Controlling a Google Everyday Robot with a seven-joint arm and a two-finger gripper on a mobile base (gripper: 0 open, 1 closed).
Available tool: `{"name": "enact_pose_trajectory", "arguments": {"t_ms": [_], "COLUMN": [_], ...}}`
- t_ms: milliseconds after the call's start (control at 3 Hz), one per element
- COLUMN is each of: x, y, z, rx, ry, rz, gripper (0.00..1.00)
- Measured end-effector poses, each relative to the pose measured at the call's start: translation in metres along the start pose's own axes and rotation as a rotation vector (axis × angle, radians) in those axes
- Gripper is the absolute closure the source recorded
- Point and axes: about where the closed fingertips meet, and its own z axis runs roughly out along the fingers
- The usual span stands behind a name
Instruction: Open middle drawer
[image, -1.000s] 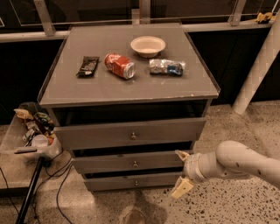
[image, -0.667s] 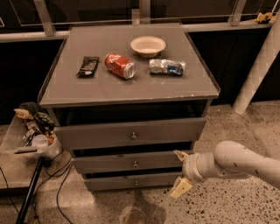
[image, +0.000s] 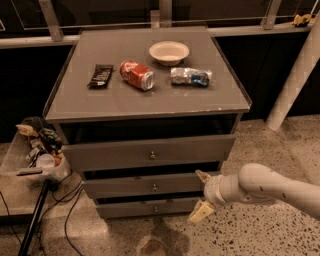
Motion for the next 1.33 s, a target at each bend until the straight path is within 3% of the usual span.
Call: {"name": "enact_pose_trajectory", "arguments": {"t_ms": [333,667,1000,1333], "x": [0.005,0.008,0.002,0.001], "y": [-0.009,-0.016,-0.023,-0.032], "z": [0.013,0.028,0.070,0.077], "rx": [0.016,0.008,-0.032,-0.029], "ry": [-0.038,-0.118,-0.209,-0.222], "rz": [-0.005,0.002,-0.031,-0.038], "gripper": [0.00,0.00,0.00,0.00]}}
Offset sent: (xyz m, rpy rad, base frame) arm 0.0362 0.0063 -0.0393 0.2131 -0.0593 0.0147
